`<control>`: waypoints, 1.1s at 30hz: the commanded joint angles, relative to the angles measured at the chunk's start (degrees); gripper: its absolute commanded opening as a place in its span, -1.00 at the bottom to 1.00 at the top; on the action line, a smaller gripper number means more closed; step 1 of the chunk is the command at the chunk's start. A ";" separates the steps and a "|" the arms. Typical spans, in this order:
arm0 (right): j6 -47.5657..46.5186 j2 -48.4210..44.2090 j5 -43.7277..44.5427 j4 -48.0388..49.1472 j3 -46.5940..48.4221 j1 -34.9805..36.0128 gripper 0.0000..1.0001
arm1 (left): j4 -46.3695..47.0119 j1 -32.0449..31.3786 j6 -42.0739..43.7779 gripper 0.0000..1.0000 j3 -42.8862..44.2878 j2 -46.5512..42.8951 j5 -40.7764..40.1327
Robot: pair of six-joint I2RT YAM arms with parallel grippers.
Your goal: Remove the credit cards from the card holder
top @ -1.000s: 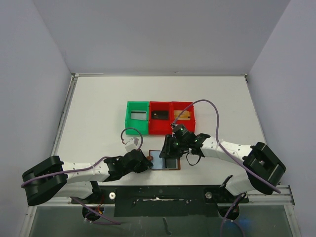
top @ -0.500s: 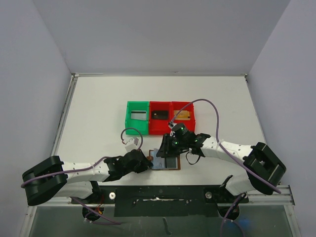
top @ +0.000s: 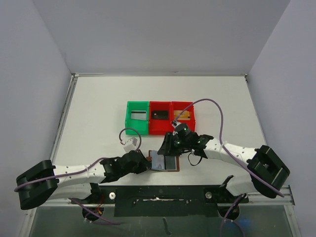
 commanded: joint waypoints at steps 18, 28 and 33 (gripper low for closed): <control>0.46 2.39 1.01 8.39 -4.35 -0.23 -0.25 | -14.80 -0.05 7.84 -0.31 13.91 -11.98 -1.42; 0.09 -0.39 0.45 10.68 -8.64 -0.97 -0.31 | -14.34 5.46 7.22 -0.84 17.25 4.29 2.44; -0.74 -0.71 -1.84 12.62 -9.26 -1.25 -0.31 | -7.74 10.48 8.05 -0.90 13.43 7.61 10.44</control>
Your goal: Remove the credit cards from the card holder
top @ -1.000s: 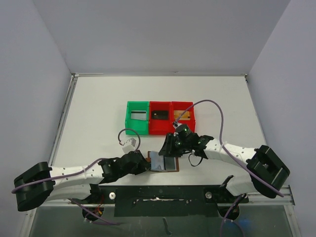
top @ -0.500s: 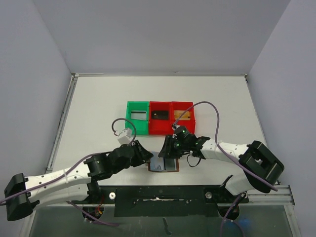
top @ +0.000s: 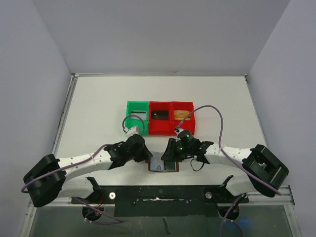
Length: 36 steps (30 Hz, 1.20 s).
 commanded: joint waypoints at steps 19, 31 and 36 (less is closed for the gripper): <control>-9.54 5.34 -2.40 -6.10 6.94 0.83 -0.35 | -0.92 3.56 4.40 -0.34 -1.86 0.60 5.08; -7.31 6.16 -0.57 -6.70 6.66 0.73 -0.36 | -16.08 4.04 5.63 -0.27 -1.15 -0.62 -0.23; -6.75 5.66 -0.30 -7.24 7.30 0.69 -0.36 | -18.74 4.15 3.63 -0.27 -2.92 -5.28 -3.08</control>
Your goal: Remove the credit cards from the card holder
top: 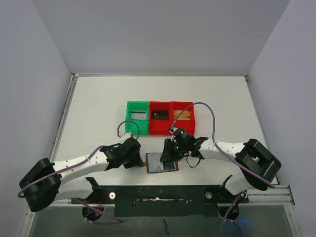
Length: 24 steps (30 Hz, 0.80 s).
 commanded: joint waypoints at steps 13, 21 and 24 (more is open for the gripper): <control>4.11 -3.39 2.91 1.58 2.60 0.36 -0.35 | 15.47 -0.64 0.03 -0.20 1.24 -15.04 3.22; 7.70 -7.71 8.12 2.00 0.45 0.39 -0.40 | 19.15 -3.23 0.51 -0.43 2.91 -5.45 7.06; 7.36 -8.64 7.26 3.84 -1.07 0.45 -0.40 | 18.59 -3.86 -0.88 -0.56 1.47 -3.36 6.59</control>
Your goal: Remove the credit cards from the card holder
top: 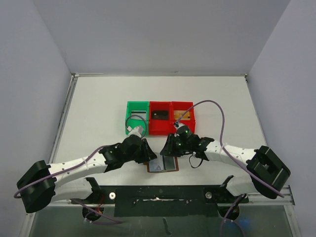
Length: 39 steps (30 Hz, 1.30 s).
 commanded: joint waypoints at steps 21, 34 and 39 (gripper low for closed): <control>-4.50 5.23 -1.33 -6.93 0.65 0.78 -0.30 | -1.76 -1.20 -6.87 -0.81 -2.26 18.55 -1.09; 5.72 2.77 -12.41 21.97 -10.44 -2.65 -1.00 | 7.50 -1.18 -7.10 -0.89 -9.76 15.66 -3.20; 9.90 1.59 -15.91 33.01 -16.52 -3.67 -1.00 | 11.02 -1.42 -9.23 -0.92 -14.24 13.00 -3.18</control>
